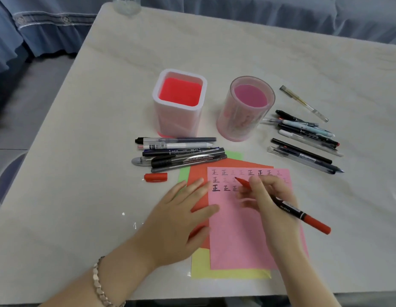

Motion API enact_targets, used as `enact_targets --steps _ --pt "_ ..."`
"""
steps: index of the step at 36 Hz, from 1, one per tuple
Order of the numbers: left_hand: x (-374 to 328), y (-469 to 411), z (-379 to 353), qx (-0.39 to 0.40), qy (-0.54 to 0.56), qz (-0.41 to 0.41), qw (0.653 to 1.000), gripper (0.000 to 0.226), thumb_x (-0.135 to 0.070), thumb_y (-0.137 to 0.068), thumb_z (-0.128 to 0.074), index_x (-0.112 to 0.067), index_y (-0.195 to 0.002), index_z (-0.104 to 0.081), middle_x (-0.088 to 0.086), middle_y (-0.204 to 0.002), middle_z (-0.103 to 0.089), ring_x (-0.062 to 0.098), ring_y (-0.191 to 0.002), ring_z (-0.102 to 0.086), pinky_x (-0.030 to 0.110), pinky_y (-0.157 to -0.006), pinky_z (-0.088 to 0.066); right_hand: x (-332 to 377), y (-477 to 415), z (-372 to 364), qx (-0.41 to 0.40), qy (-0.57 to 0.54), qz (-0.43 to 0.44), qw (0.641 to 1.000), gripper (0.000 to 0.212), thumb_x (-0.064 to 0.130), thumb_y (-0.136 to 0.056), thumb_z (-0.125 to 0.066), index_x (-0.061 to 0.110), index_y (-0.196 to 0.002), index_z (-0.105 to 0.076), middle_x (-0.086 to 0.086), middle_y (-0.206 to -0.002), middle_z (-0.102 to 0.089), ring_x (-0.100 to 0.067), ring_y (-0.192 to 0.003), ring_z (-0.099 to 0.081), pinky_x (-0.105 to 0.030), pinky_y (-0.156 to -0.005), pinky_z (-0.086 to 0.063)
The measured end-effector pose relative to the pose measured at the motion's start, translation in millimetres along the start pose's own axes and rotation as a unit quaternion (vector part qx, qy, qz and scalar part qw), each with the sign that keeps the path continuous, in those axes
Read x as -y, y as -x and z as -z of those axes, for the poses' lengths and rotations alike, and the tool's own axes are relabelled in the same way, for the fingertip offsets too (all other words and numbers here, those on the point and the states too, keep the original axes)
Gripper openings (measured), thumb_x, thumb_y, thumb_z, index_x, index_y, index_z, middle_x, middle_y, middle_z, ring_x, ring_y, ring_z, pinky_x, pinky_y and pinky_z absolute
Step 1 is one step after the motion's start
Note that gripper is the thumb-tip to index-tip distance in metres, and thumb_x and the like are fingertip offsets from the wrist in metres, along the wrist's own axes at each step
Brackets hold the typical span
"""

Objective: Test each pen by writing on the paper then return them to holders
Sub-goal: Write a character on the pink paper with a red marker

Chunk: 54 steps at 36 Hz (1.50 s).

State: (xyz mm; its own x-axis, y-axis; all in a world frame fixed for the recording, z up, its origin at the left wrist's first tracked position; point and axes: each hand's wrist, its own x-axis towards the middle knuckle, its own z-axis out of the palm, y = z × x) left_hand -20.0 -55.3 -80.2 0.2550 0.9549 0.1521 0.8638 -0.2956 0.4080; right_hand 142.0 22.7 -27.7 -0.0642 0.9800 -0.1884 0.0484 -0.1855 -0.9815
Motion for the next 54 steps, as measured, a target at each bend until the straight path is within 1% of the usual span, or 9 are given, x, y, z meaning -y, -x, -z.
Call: enact_targets --steps 4,8,13,17,24,39,43,48,54 --pt "6 1 5 0.017 0.006 -0.011 1.000 0.037 -0.035 -0.087 -0.046 -0.027 -0.120 -0.062 0.010 -0.144 -0.042 0.025 -0.136 -0.034 0.039 -0.111 -0.020 -4 0 -8 -0.042 0.052 0.023 0.997 0.027 0.021 -0.077 -0.070 0.004 -0.064 -0.054 -0.010 -0.055 -0.066 -0.018 -0.050 -0.061 -0.027 -0.057 -0.052" --pt "8 1 5 0.022 0.015 -0.006 1.000 0.037 -0.037 -0.087 -0.046 -0.031 -0.120 -0.061 0.008 -0.144 -0.042 0.023 -0.136 -0.033 0.039 -0.112 -0.019 -12 -2 -19 -0.089 0.084 0.046 0.991 0.044 0.017 -0.081 -0.068 0.012 -0.047 -0.040 -0.009 -0.043 -0.049 -0.015 -0.042 -0.047 -0.022 -0.051 -0.041" --pt "7 0 5 0.023 0.029 0.003 0.999 0.037 -0.037 -0.086 -0.046 -0.032 -0.120 -0.062 0.007 -0.144 -0.042 0.022 -0.136 -0.034 0.038 -0.112 -0.018 -24 -6 -32 -0.106 0.128 0.075 0.983 0.038 0.000 -0.082 -0.057 0.006 -0.050 -0.037 0.001 -0.044 -0.035 -0.004 -0.043 -0.033 -0.013 -0.047 -0.030" --pt "8 0 5 0.020 0.036 0.008 0.999 0.038 -0.037 -0.084 -0.048 -0.032 -0.119 -0.063 0.006 -0.144 -0.043 0.021 -0.135 -0.035 0.038 -0.112 -0.019 -30 -3 -40 -0.122 0.122 0.086 0.981 0.043 -0.006 -0.080 -0.055 0.014 -0.050 -0.031 0.009 -0.040 -0.030 -0.002 -0.042 -0.031 -0.012 -0.048 -0.029" --pt "8 -1 5 0.030 0.038 0.015 0.999 0.039 -0.038 -0.085 -0.047 -0.033 -0.120 -0.063 0.006 -0.145 -0.041 0.020 -0.137 -0.032 0.037 -0.113 -0.018 -34 -4 -40 -0.105 0.128 0.109 0.980 0.033 0.014 -0.071 -0.052 0.019 -0.049 -0.027 0.008 -0.042 -0.030 -0.003 -0.044 -0.030 -0.013 -0.046 -0.026" --pt "6 -2 7 0.023 0.043 0.017 0.999 0.038 -0.036 -0.082 -0.049 -0.034 -0.117 -0.064 0.006 -0.144 -0.043 0.021 -0.135 -0.035 0.037 -0.112 -0.020 -36 -5 -39 -0.072 0.137 0.133 0.979 0.033 0.016 -0.071 -0.053 0.020 -0.050 -0.027 0.010 -0.041 -0.032 -0.001 -0.043 -0.031 -0.012 -0.046 -0.028" --pt "6 -2 7 0.022 0.041 0.015 0.999 0.037 -0.036 -0.082 -0.050 -0.034 -0.116 -0.064 0.005 -0.144 -0.043 0.021 -0.135 -0.035 0.039 -0.111 -0.021 -37 -6 -38 -0.071 0.150 0.132 0.977 0.046 0.000 -0.078 -0.059 0.019 -0.050 -0.027 0.010 -0.041 -0.033 -0.001 -0.042 -0.032 -0.012 -0.046 -0.029" --pt "5 -2 7 0.022 0.042 0.018 0.999 0.038 -0.037 -0.082 -0.049 -0.033 -0.116 -0.065 0.006 -0.143 -0.043 0.020 -0.135 -0.034 0.038 -0.111 -0.020 -36 -5 -40 -0.093 0.146 0.123 0.977 0.032 0.017 -0.068 -0.051 0.021 -0.050 -0.025 0.008 -0.042 -0.028 -0.004 -0.044 -0.028 -0.016 -0.046 -0.025" --pt "5 -1 7 0.025 0.042 0.022 0.999 0.039 -0.037 -0.082 -0.048 -0.033 -0.117 -0.064 0.006 -0.143 -0.043 0.020 -0.135 -0.034 0.037 -0.112 -0.019 -32 -5 -39 -0.087 0.120 0.120 0.982 0.030 0.016 -0.067 -0.051 0.018 -0.050 -0.027 0.009 -0.040 -0.031 -0.003 -0.042 -0.031 -0.010 -0.045 -0.027"
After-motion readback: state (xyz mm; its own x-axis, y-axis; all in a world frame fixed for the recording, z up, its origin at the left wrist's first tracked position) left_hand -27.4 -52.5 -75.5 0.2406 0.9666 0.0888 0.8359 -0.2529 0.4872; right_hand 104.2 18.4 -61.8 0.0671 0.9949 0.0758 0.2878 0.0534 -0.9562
